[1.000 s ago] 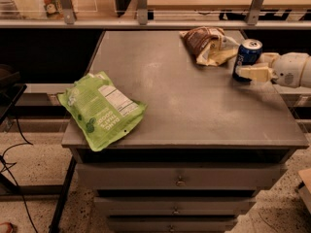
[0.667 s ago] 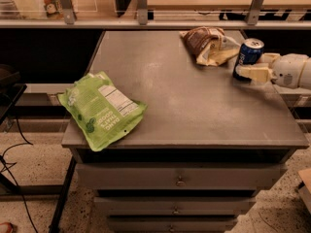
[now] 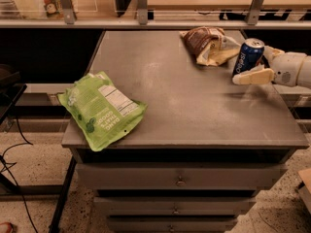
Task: Move pepsi can near brown chip bag
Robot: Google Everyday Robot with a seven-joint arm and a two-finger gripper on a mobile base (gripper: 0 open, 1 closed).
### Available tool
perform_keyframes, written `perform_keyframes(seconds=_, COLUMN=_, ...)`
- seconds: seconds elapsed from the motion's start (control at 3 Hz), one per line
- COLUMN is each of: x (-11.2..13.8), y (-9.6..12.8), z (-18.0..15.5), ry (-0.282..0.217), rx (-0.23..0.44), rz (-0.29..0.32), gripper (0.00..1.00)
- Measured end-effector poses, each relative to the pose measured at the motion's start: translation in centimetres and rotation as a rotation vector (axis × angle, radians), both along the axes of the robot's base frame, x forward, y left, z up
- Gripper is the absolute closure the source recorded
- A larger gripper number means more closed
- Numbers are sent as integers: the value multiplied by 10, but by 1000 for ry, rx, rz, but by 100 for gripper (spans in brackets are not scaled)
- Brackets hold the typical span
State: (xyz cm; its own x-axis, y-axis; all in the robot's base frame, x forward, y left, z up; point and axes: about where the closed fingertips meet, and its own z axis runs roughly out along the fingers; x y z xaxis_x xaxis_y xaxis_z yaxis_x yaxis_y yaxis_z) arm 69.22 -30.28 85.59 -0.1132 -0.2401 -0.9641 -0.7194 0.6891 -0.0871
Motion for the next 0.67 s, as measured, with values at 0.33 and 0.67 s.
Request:
perform_keyframes(seconds=0.33, x=-7, y=-11, z=18, ry=-10, rx=-40, rz=-14, gripper=0)
perform_keyframes(seconds=0.67, x=-27, y=-35, z=42, ry=-5, rx=-82, rz=-36, gripper=0)
